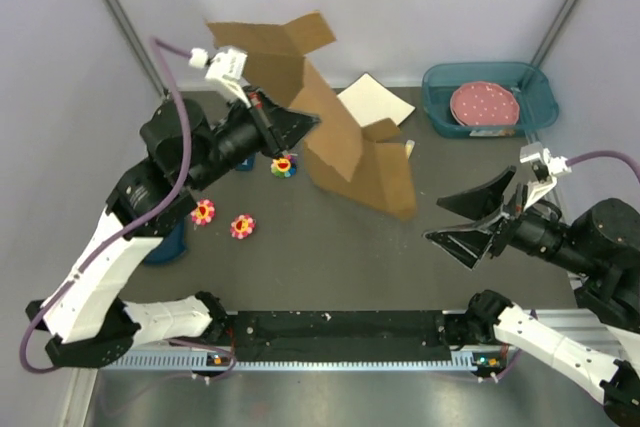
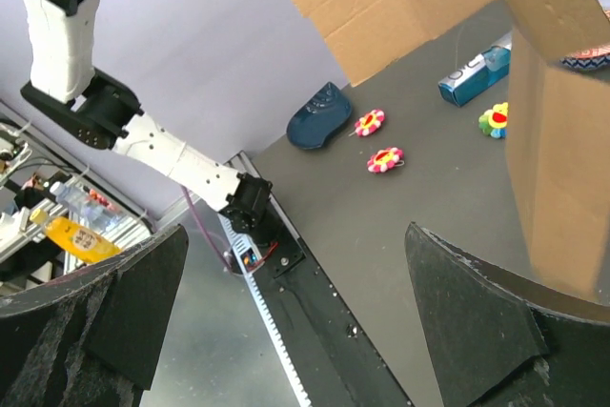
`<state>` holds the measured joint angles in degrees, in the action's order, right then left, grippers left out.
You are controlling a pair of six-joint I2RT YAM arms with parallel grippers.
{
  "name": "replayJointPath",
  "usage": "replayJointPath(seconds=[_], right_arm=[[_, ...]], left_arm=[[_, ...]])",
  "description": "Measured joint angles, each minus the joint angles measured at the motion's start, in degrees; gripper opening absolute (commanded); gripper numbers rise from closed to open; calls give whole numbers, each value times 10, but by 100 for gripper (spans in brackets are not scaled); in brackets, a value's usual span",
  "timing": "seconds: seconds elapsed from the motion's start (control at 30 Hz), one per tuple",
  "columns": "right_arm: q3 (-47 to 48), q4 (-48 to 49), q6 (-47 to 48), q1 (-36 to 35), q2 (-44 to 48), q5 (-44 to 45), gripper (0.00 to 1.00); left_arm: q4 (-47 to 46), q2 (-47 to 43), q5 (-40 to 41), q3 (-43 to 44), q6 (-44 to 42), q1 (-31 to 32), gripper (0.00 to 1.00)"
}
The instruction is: Fold the paper box
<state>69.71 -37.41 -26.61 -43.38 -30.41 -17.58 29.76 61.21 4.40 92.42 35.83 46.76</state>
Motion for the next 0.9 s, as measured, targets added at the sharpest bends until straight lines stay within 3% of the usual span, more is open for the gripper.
replayJointPath(seconds=[0.2, 0.47, 0.6, 0.73, 0.9], right_arm=[[24, -8, 2, 0, 19, 2, 98], [122, -14, 12, 0, 23, -42, 97], [160, -11, 12, 0, 23, -81, 98], [165, -4, 14, 0, 23, -101, 97], [121, 0, 13, 0, 24, -112, 97]], left_arm=[[57, 96, -231, 165, -13, 0, 0], [61, 71, -423, 188, -2, 1, 0], [53, 28, -460, 131, -32, 0, 0], [34, -24, -502, -26, -80, -40, 0], [28, 92, -543, -128, -122, -146, 0]])
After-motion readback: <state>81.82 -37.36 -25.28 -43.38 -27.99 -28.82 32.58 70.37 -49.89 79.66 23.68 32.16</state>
